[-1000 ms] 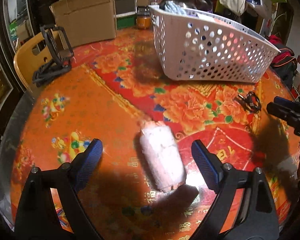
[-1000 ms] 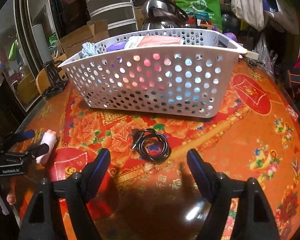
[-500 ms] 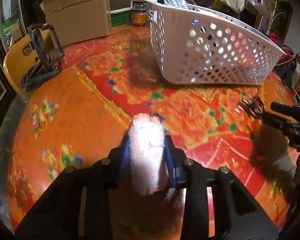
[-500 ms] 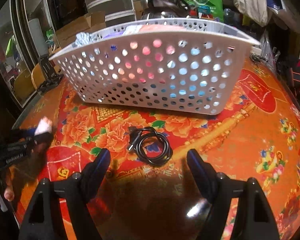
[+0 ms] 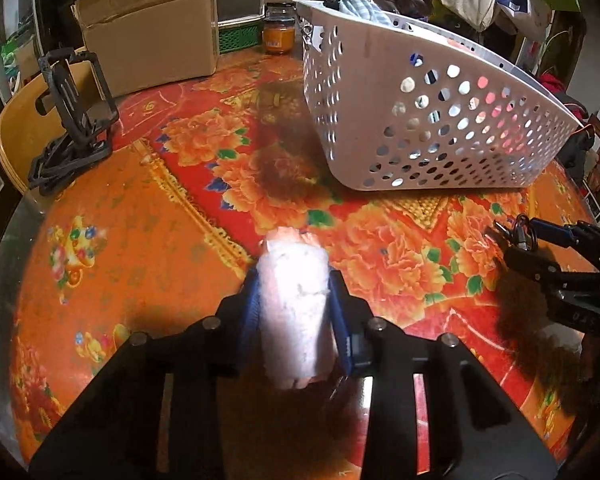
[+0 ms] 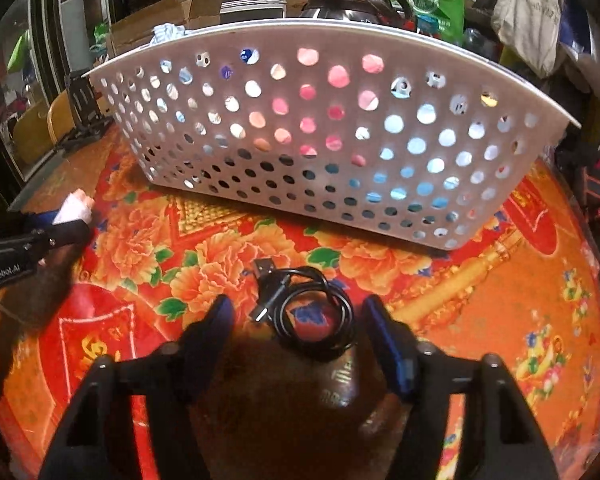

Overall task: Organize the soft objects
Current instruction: 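Grasp the white-pink roll with the left gripper while the right gripper grasps the black cable, then carry the roll and cable into the basket and open both grippers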

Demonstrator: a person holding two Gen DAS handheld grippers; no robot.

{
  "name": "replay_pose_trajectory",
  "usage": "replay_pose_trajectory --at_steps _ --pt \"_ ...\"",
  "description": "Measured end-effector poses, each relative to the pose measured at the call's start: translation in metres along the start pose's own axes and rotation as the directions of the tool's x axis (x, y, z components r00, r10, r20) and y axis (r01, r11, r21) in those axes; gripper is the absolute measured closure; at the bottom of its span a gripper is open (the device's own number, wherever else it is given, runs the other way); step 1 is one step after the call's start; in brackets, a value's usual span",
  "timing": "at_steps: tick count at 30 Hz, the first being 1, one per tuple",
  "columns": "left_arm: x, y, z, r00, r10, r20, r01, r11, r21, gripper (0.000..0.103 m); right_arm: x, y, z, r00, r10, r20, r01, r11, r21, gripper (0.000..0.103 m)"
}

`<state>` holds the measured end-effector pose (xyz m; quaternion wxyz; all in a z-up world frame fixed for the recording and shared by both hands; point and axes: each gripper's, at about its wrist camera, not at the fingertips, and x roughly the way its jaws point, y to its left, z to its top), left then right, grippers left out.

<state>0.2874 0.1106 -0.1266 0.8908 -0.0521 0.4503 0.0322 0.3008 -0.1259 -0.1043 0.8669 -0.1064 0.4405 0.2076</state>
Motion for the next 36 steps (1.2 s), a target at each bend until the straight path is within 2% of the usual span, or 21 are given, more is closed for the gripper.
replay_pose_trajectory --at_steps 1,7,11,25,36 --pt "0.0 0.0 -0.001 1.0 -0.002 0.002 0.002 1.0 0.001 0.072 -0.001 0.0 -0.001 1.0 0.001 0.004 -0.001 1.0 0.0 0.051" --pt "-0.005 -0.002 -0.002 1.0 -0.007 0.01 0.007 1.0 0.001 0.072 -0.004 0.005 -0.007 0.999 -0.024 0.021 0.024 1.0 -0.018 0.058" --pt "-0.013 -0.004 -0.001 0.999 -0.008 0.033 0.008 1.0 0.009 0.072 -0.009 0.005 -0.01 0.999 -0.01 0.034 0.01 1.0 0.0 0.064" --pt "-0.042 -0.016 0.0 0.996 -0.028 0.086 0.025 0.999 0.037 0.072 -0.053 -0.013 -0.019 0.993 0.0 0.12 -0.006 0.999 0.052 0.065" --pt "-0.085 -0.03 0.018 0.987 -0.051 0.155 0.04 0.997 0.073 0.072 -0.105 -0.019 -0.009 0.978 -0.008 0.211 -0.006 0.998 0.063 0.065"
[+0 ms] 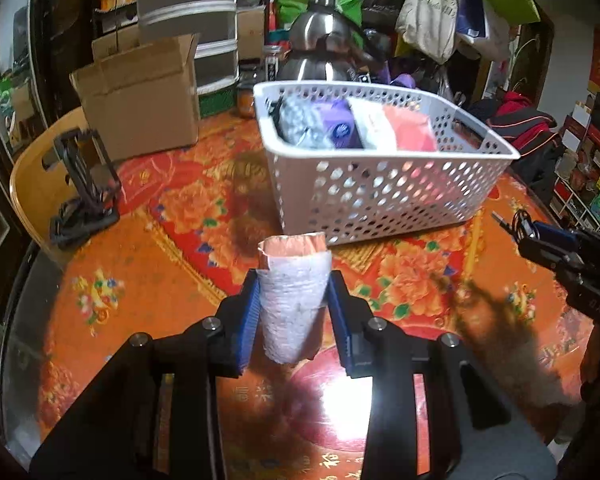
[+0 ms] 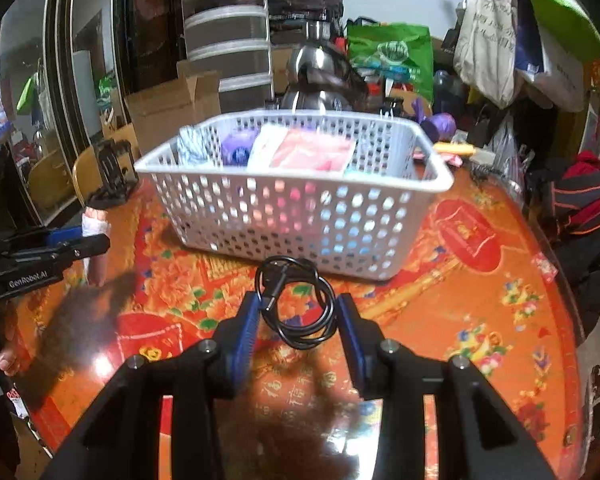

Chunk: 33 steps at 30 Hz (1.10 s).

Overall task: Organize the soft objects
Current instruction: 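Carry the roll and cable into the basket and open both grippers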

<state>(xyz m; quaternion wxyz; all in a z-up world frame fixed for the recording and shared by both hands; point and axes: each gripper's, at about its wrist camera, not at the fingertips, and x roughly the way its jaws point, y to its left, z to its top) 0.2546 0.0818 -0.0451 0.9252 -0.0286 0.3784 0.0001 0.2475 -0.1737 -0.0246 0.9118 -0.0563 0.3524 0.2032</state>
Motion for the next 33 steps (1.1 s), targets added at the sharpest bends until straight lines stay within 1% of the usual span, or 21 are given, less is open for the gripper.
replay_pose_trajectory --at_steps 4,8,11,15,19,21,23,26,29,33 --pt "-0.017 -0.009 0.019 0.999 -0.021 0.025 0.02 1.0 0.016 0.072 -0.023 -0.005 0.019 0.999 -0.008 0.047 0.007 1.0 0.003 0.065" --pt "-0.031 -0.021 0.047 0.997 -0.054 0.054 0.053 0.998 0.023 0.072 -0.037 -0.013 0.044 0.997 -0.009 0.078 0.008 1.0 0.017 0.065" --pt "-0.035 -0.029 0.074 0.995 -0.079 0.064 0.078 0.997 0.026 0.072 -0.04 -0.02 0.065 0.996 -0.001 0.087 -0.001 1.0 0.03 0.065" --pt "-0.032 -0.04 0.115 0.993 -0.101 0.065 0.1 0.995 0.026 0.072 -0.032 -0.029 0.095 0.996 -0.028 0.082 0.026 0.999 0.03 0.065" --pt "-0.015 -0.048 0.149 0.993 -0.109 0.039 0.108 0.994 0.017 0.072 -0.014 -0.042 0.118 0.996 -0.056 0.065 0.054 0.998 0.033 0.065" --pt "-0.001 -0.051 0.164 0.994 -0.112 0.018 0.112 0.994 0.005 0.072 -0.003 -0.051 0.126 0.998 -0.033 0.049 0.03 0.998 0.059 0.065" --pt "0.014 -0.054 0.175 0.993 -0.116 -0.002 0.116 0.993 0.004 0.072 0.007 -0.055 0.132 0.999 -0.034 0.034 0.032 0.997 0.069 0.065" --pt "0.038 -0.058 0.185 0.994 -0.106 -0.03 0.106 0.994 -0.007 0.072 0.024 -0.059 0.135 0.999 -0.043 0.017 0.042 0.997 0.064 0.065" --pt "0.057 -0.062 0.192 0.995 -0.087 -0.042 0.087 0.996 -0.008 0.072 0.041 -0.061 0.136 0.998 -0.062 0.007 0.062 0.997 0.056 0.065" --pt "0.077 -0.065 0.193 0.994 -0.087 -0.067 0.086 0.996 -0.016 0.072 0.063 -0.064 0.136 0.998 -0.064 -0.013 0.065 0.996 0.054 0.065"
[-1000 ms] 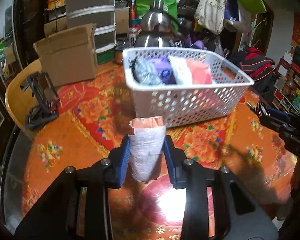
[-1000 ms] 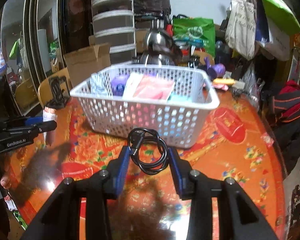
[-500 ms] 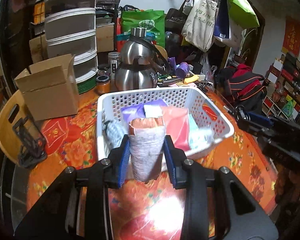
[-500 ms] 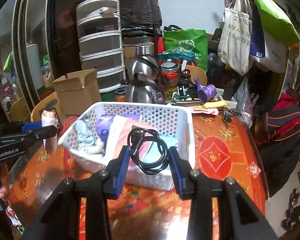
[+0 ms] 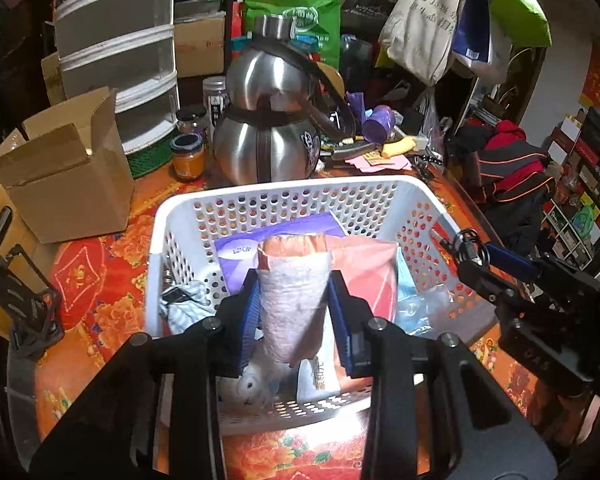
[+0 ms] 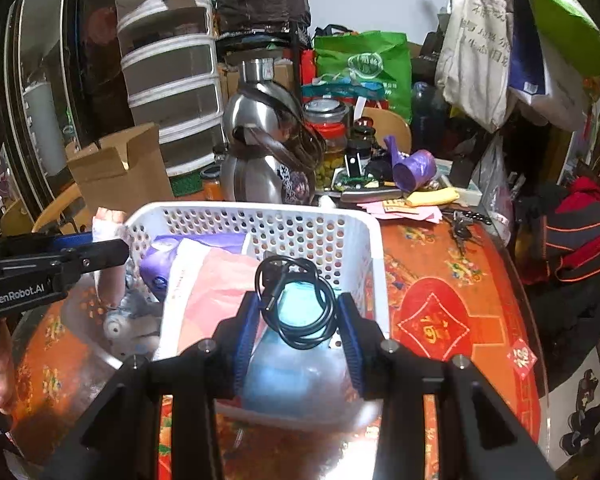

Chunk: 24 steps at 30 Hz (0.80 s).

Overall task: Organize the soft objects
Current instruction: 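Carry the roll and cable into the basket and open both grippers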

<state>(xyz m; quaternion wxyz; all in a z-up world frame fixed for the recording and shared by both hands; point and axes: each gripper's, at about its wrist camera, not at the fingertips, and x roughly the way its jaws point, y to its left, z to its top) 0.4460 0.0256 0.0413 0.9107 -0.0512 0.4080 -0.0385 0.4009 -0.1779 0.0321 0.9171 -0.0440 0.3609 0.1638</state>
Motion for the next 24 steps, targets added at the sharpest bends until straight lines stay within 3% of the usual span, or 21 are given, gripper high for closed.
replay_pose_trajectory --at_steps 9,12,14,16,18,19,24 --pt "0.029 0.006 -0.009 0.999 0.032 -0.02 -0.032 0.999 -0.005 0.072 0.024 -0.001 -0.007 1.0 0.004 -0.018 -0.004 1.0 -0.002 0.064" --pt "0.031 0.007 -0.011 0.999 0.039 -0.011 -0.039 0.999 0.0 0.071 0.025 -0.001 -0.008 1.0 0.011 -0.01 -0.011 1.0 0.001 0.059" --pt "0.028 0.005 -0.013 0.999 0.038 0.008 -0.038 0.999 0.008 0.058 0.026 -0.002 -0.008 1.0 0.025 -0.012 -0.025 1.0 0.011 0.052" --pt "0.022 0.008 -0.014 0.999 0.024 0.024 -0.024 1.0 -0.008 0.021 0.022 -0.002 -0.008 1.0 0.022 0.007 -0.022 1.0 0.012 0.04" --pt "0.011 0.011 -0.016 0.997 0.026 0.071 -0.025 1.0 -0.018 0.004 0.014 -0.002 -0.009 1.0 0.013 0.026 -0.014 1.0 0.015 0.028" --pt "0.005 0.013 -0.017 0.996 0.025 0.087 -0.023 0.999 -0.024 0.0 0.01 -0.002 -0.009 0.999 0.016 0.032 -0.016 1.0 0.011 0.026" --pt "-0.015 0.021 -0.027 0.993 0.021 0.12 -0.018 0.999 -0.028 0.0 -0.009 -0.005 -0.014 0.999 0.017 0.041 -0.018 0.999 0.031 0.01"
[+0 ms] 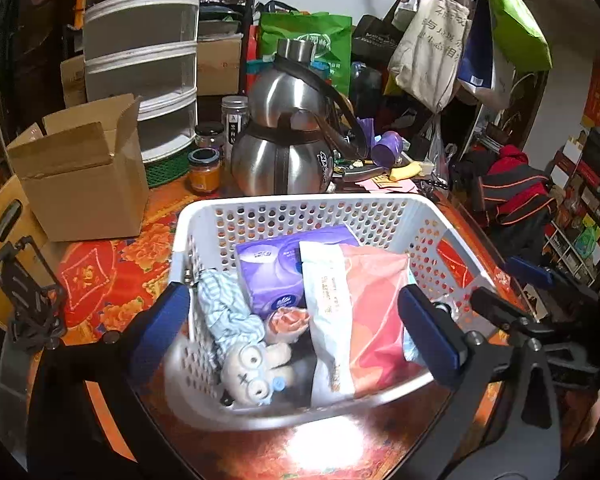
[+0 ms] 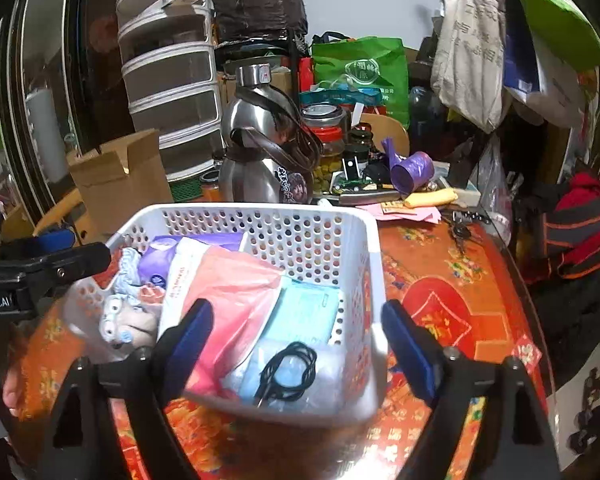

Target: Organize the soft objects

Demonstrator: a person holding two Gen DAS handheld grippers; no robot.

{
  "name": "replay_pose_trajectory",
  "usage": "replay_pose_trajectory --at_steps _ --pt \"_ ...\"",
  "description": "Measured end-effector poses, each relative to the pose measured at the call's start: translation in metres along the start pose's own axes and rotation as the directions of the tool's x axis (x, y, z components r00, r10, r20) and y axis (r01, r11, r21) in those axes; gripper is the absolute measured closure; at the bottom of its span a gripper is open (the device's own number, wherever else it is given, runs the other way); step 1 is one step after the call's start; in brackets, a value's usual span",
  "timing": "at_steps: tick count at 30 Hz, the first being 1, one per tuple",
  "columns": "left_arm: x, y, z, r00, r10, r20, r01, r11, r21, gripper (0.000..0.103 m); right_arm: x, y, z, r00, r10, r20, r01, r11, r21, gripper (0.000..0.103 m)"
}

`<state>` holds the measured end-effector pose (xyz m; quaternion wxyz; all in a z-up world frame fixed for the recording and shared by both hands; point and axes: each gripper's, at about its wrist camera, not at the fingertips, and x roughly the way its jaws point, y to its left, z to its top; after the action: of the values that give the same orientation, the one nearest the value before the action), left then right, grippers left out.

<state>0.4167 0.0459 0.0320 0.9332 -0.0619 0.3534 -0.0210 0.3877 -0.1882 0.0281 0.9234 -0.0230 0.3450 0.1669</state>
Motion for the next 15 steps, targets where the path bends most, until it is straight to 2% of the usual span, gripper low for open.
replay_pose_trajectory --at_steps 2,5,8,10,13,15 --pt "-0.007 0.0 -0.008 0.999 0.042 0.004 -0.042 0.999 0.031 0.0 -0.005 0.0 -0.004 1.0 0.004 -0.005 -0.004 1.0 0.001 0.008" --pt "-0.028 0.002 -0.025 0.998 0.058 0.039 -0.06 0.996 0.059 0.0 -0.014 -0.001 -0.016 1.0 0.028 -0.007 -0.028 0.999 0.028 0.006" --pt "-0.051 0.009 -0.044 0.999 0.028 0.035 -0.029 0.999 0.044 0.0 -0.027 0.01 -0.033 0.999 -0.041 -0.009 0.041 0.999 -0.018 0.004" --pt "-0.069 0.015 -0.059 0.998 0.05 0.036 -0.052 0.998 0.031 0.0 -0.046 0.021 -0.047 0.996 -0.081 0.028 0.083 0.995 -0.064 0.004" --pt "-0.101 0.018 -0.085 0.993 0.103 0.05 -0.105 0.993 0.045 0.0 -0.077 0.035 -0.067 0.997 -0.048 0.053 0.052 0.996 -0.078 0.004" --pt "-0.124 0.017 -0.103 0.99 0.123 0.067 -0.127 0.991 0.049 0.0 -0.098 0.044 -0.081 0.999 -0.017 0.038 0.019 0.998 -0.06 0.004"
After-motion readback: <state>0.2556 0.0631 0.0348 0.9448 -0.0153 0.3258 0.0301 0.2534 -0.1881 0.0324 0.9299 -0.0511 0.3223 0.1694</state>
